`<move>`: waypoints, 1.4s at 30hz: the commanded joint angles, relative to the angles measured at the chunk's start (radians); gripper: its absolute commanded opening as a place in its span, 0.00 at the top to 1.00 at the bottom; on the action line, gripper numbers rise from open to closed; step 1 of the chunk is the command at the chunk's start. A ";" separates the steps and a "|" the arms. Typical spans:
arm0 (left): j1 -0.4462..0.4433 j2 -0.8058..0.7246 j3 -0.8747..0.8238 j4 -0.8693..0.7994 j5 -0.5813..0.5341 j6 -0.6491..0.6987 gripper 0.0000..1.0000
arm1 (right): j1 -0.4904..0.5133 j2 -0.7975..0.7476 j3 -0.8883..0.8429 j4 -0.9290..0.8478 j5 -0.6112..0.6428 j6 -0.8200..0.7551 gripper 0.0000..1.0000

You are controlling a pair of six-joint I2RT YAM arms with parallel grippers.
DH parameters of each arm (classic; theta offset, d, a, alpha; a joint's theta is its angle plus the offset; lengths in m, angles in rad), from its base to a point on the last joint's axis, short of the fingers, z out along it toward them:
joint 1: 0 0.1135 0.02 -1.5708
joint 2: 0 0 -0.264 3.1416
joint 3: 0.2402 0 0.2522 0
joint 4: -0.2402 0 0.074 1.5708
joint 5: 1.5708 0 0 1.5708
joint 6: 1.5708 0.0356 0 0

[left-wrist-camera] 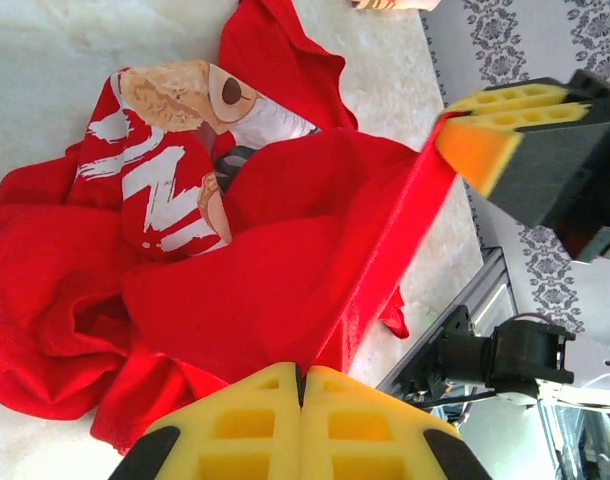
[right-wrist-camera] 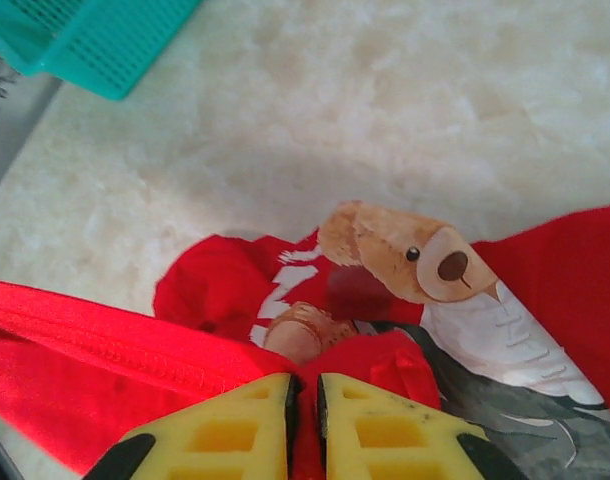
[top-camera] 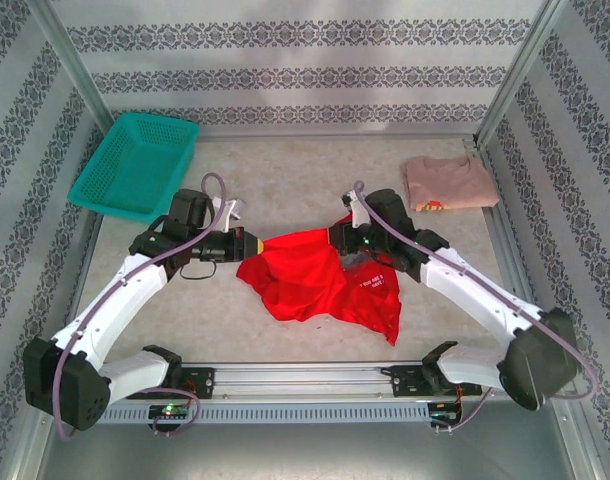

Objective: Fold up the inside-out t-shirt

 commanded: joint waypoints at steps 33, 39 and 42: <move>0.133 -0.102 0.145 -0.195 -0.422 0.096 1.00 | -0.151 0.232 -0.061 -0.220 0.272 0.002 0.94; 0.207 -0.119 0.221 -0.245 -0.405 0.126 1.00 | -0.205 0.024 0.004 -0.312 0.310 -0.042 1.00; 0.255 -0.129 0.256 -0.273 -0.397 0.142 1.00 | -0.226 -0.019 0.046 -0.316 0.319 -0.047 1.00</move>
